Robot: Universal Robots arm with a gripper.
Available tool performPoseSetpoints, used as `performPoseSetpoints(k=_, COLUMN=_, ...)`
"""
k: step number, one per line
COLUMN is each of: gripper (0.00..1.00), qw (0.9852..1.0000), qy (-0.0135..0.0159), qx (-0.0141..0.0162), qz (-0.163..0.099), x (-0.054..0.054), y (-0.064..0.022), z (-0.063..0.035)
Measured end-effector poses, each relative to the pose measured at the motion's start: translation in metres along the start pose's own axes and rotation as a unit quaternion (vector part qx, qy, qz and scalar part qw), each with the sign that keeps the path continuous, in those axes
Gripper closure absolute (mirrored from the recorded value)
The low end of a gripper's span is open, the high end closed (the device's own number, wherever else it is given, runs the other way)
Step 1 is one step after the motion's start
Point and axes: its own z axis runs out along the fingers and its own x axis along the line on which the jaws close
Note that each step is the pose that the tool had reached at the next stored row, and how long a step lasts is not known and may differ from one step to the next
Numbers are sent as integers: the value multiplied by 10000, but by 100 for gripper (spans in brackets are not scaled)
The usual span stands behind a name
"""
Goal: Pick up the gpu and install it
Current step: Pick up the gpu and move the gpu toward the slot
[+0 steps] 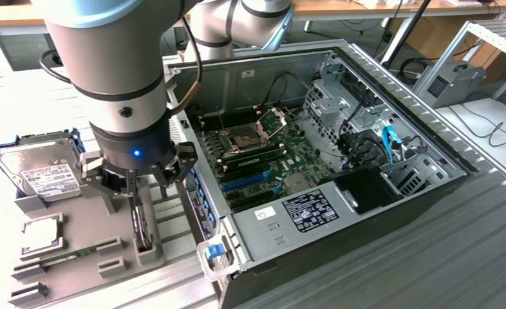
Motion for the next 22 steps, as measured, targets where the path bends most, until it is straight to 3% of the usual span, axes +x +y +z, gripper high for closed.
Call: performPoseSetpoints(k=22, gripper=58, qw=10000, qy=11, qx=1, qz=1, x=3, y=-6, z=153)
